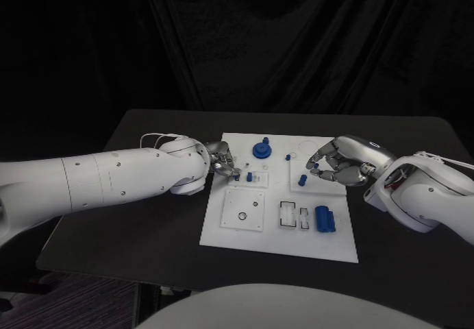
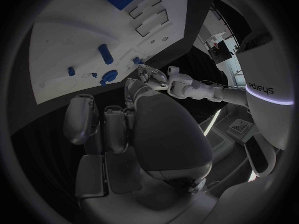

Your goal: Assemble the parts on the task board

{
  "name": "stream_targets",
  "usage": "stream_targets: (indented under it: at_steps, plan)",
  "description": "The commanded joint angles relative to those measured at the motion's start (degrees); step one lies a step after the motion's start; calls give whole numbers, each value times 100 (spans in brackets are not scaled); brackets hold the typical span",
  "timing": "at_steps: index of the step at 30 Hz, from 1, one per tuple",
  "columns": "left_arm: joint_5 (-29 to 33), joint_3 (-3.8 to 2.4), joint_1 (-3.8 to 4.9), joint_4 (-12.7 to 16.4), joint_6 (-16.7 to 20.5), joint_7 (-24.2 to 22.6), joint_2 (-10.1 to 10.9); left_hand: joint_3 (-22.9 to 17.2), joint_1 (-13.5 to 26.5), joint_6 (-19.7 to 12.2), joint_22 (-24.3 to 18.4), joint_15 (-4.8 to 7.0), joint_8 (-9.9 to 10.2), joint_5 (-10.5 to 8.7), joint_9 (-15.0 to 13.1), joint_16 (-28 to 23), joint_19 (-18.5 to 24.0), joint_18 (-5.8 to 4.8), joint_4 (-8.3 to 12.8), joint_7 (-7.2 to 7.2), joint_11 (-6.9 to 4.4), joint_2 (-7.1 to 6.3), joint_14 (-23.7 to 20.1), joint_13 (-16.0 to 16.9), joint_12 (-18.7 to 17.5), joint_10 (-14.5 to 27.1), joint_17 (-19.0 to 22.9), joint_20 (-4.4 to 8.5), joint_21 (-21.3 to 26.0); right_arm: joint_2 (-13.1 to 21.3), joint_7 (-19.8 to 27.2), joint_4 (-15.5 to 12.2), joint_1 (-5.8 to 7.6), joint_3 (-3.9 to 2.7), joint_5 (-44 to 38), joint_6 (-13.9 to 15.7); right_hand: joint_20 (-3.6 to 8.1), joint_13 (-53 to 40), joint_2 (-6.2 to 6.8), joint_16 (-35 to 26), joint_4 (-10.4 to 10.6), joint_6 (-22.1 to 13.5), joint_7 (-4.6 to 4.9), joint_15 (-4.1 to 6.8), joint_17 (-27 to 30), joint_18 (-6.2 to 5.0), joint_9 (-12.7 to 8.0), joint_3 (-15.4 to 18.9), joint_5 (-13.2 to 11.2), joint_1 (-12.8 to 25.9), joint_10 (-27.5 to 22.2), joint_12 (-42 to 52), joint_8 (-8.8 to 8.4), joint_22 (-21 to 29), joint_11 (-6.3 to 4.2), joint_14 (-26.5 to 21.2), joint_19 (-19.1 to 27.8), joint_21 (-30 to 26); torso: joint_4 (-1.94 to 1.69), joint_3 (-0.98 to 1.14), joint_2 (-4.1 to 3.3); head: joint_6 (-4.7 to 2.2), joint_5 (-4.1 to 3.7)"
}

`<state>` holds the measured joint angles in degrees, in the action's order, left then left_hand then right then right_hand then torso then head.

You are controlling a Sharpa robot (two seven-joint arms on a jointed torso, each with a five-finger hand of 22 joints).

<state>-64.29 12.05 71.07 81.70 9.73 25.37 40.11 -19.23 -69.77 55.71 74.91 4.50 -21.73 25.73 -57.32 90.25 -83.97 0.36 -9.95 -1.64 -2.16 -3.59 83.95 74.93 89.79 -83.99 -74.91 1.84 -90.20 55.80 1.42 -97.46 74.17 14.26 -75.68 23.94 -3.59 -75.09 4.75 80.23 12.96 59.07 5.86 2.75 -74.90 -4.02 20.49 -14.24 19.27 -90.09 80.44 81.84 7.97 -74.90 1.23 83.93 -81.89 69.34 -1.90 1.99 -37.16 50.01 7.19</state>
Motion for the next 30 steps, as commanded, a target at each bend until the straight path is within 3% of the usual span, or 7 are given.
stream_targets:
  at_steps: [1, 18, 20, 22, 26, 28, 30]
  plan:
    - [29, 4, -32, 49, 10, -35, 17, -31, 67, 19, 1509, 16, 23, -24, -7, -25, -603, -36, -6, 11, -5, 4, 605, 1507, 21, -601, -1509, 27, 20, -2, -113, -1, -15, -3, 15, -46, -7, -387, -49, -32, -1, 25, -2, -16, -376, -56, 8, -24, 31, 0, -55, -24, -29, -890, 4, 235, 31, -33, -1, 1, -1, -1, 1]
    - [29, 4, -67, 155, -23, -9, 93, -39, 137, 20, 1509, 11, 30, -116, -21, -25, -603, -36, -42, 5, 1, 6, 605, 1507, 21, -601, -1509, 21, 20, -11, -160, 9, -24, -3, 18, -106, -6, -310, -52, -90, -2, 25, -3, -16, -315, -74, 16, -29, 36, 4, -126, -88, -30, -862, 3, 209, 68, -127, -1, 0, -2, -1, 14]
    - [29, 4, -70, 158, -18, -9, 90, -25, 239, 22, 1509, 3, 55, -575, -43, -25, -603, -36, -91, -2, 7, 25, 605, 1507, 21, -601, -1509, 7, 20, -12, -166, 11, -25, -3, 18, -115, -6, -292, -52, -97, -2, 24, -3, -16, -308, -74, 17, -29, 36, 5, -142, -102, -30, -862, 3, 206, 69, -129, -1, 0, -1, -1, 19]
    - [29, 4, -73, 157, -11, -13, 86, 88, 402, 5, 1509, -17, 123, -1224, -28, -25, -603, -36, -207, -32, 30, 61, 605, 1507, 21, -601, -1509, -15, 20, -14, -174, 12, -27, -3, 18, -126, -6, -278, -53, -101, -2, 24, -3, -16, -304, -78, 18, -30, 36, 7, -155, -114, -31, -857, 3, 204, 75, -145, -1, 1, -1, -1, 21]
    - [29, 4, -85, 144, -7, -16, 81, 268, 588, -43, 1509, -54, 257, -1540, 38, -25, -603, -36, -357, -91, 80, 56, 605, 1507, 21, -601, -1509, -38, 20, -17, -190, 14, -29, -3, 18, -153, -6, -257, -54, -111, -2, 23, -3, -16, -295, -78, 20, -31, 37, 9, -173, -132, -31, -855, 3, 199, 77, -150, 0, 1, -1, -1, 19]
    - [29, 4, -91, 136, -4, -18, 81, 549, 881, -106, 1509, -111, 446, -1769, 176, -25, -603, -36, -595, -168, 146, 22, 605, 1507, 21, -601, -1509, -76, 20, -17, -199, 15, -30, -3, 18, -167, -6, -257, -54, -111, -2, 23, -3, -16, -295, -78, 20, -31, 37, 9, -173, -132, -31, -855, 3, 199, 77, -150, 0, 1, -2, -1, 20]
    - [29, 4, -98, 125, 4, -22, 84, 780, 1080, -144, 1509, -148, 613, -1865, 315, -25, -603, -36, -658, -214, 184, 67, 605, 1507, 21, -601, -1509, -108, 20, -14, -209, 16, -30, -3, 18, -184, -6, -234, -62, -118, 5, 24, -3, -16, -289, -82, 25, -32, 37, 19, -190, -151, -31, -849, 3, 196, 84, -171, -3, 0, -2, -1, 16]
